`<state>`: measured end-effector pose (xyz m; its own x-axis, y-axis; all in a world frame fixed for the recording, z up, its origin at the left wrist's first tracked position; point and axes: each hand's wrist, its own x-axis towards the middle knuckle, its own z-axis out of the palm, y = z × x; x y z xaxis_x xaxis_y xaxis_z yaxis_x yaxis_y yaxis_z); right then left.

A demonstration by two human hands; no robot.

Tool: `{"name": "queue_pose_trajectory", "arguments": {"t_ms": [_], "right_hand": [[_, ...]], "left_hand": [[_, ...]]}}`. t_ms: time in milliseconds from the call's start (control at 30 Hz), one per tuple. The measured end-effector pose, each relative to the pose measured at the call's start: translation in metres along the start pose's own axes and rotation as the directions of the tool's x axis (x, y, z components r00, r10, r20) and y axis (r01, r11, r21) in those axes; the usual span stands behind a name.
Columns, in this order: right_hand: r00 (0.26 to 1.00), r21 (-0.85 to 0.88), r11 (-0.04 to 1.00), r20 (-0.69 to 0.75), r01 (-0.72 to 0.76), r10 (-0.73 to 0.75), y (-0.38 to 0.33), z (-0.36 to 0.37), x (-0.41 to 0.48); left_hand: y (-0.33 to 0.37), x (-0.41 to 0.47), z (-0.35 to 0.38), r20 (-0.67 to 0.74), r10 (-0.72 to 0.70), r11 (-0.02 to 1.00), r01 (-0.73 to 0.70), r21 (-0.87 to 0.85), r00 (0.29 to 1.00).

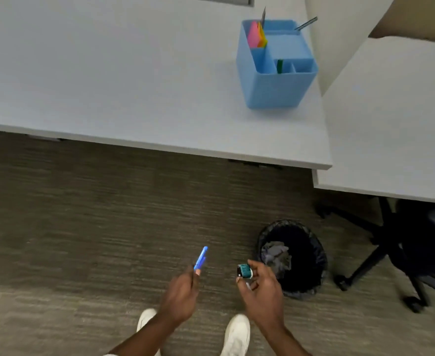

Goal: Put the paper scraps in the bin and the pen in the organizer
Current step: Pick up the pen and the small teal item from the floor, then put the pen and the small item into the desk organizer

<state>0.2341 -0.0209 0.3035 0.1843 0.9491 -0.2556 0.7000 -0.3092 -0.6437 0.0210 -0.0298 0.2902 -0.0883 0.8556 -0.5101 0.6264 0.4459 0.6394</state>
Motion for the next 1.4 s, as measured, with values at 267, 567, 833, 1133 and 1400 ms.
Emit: {"name": "queue_pose_trajectory", "arguments": {"t_ms": [267, 567, 833, 1133, 1400], "right_hand": [[1.000, 0.023, 1.000, -0.001, 0.011, -0.011, -0.059, -0.074, 0.001], [0.997, 0.067, 0.995, -0.015, 0.074, -0.073, -0.121, -0.155, -0.004], [0.991, 0.172, 0.977, 0.015, 0.128, -0.133, -0.126, -0.214, -0.003], [0.987, 0.239, 0.961, 0.038, 0.143, -0.156, -0.170, -0.265, 0.057], [0.983, 0.263, 0.949, -0.100, 0.175, -0.153, -0.248, -0.258, 0.141]], "left_hand": [[0.087, -0.037, -0.054, 0.006, 0.061, 0.993, -0.061, 0.103, 0.998], [0.177, -0.078, -0.112, -0.009, 0.106, 0.994, -0.106, -0.005, 0.994], [0.235, -0.095, -0.127, -0.042, 0.101, 0.995, -0.100, 0.021, 0.994], [0.265, -0.058, -0.151, -0.085, 0.064, 0.989, -0.075, -0.129, 0.994], [0.275, 0.028, -0.215, -0.043, 0.094, 0.972, -0.101, -0.211, 0.995]]}}
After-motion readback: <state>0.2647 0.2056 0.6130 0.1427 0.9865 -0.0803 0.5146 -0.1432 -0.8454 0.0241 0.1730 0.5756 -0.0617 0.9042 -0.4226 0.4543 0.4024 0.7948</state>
